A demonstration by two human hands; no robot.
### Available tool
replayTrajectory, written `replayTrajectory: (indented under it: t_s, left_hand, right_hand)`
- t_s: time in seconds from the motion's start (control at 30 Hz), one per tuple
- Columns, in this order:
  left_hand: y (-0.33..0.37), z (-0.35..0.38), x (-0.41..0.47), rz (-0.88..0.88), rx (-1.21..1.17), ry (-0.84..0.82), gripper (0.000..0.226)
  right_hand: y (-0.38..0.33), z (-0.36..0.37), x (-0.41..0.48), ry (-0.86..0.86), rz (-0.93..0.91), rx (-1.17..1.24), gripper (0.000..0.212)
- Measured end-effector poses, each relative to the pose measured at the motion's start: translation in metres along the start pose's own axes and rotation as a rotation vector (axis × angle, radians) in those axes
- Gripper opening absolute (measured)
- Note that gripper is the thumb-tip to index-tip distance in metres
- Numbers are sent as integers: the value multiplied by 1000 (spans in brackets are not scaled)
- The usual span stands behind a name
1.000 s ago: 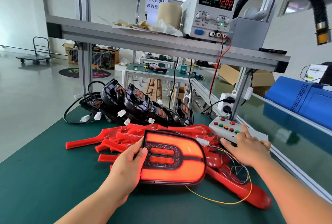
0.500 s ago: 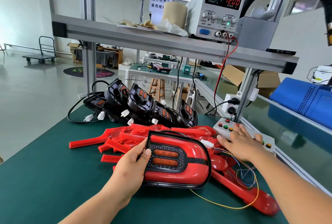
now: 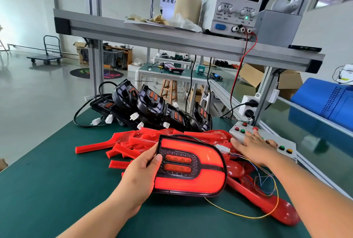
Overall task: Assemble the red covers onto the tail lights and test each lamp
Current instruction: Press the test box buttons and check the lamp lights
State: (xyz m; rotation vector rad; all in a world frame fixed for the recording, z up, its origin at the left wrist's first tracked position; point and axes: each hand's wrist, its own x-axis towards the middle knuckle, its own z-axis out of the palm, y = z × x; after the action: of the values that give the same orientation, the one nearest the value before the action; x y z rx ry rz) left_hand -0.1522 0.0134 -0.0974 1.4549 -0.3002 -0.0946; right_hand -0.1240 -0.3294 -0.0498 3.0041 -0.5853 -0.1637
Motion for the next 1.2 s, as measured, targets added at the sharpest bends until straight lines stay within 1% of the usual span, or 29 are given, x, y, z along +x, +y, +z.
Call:
replayTrajectory:
  t_s: [0.17,0.5,0.63,0.77,0.87,0.97,1.0,1.03,1.1,1.13,1.17,1.2]
  left_hand:
    - [-2,0,1,6,-5,15,35]
    - [2,0,-1,15,-3,-15,39]
    - [2,0,-1,6,-19,-28,39]
    - [1,0,-1,-4,-34,-38,36]
    - [1,0,-1,2,-16,-16,36]
    - [1,1,-1,6,-1,-21,38]
    - [2,1,-1,4,0,-19,39]
    - [3,0,-2,-2,0,-14,40]
    - [3,0,-2,-11,2,-15,37]
    - [2,0,-1,-11,3,-18,36]
    - [2,0,-1,-13,2,-17,34]
    - [1,0,-1,-18,-3,-13,33]
  right_hand:
    - [1,0,2,-10,-5,3,94]
    - [2,2,3,-25,-8,20,98]
    - [2,2,2,-21,-22,17,107]
    - [3,3,2,-7,-22,23,105]
    - [3,2,1,-8,-30,34,112]
    - [2,1,0,-4,-34,23,115]
    - [2,1,0,-5,-40,26,114]
    - [2,2,-1,-5,-48,34,107]
    - [0,1,-5,3,-43,60,73]
    - [-1,0,-5,11,-50,82,63]
    - [-2,-1,-4,21,-65,105,62]
    - [-4,-1,-2,33,-81,115,66]
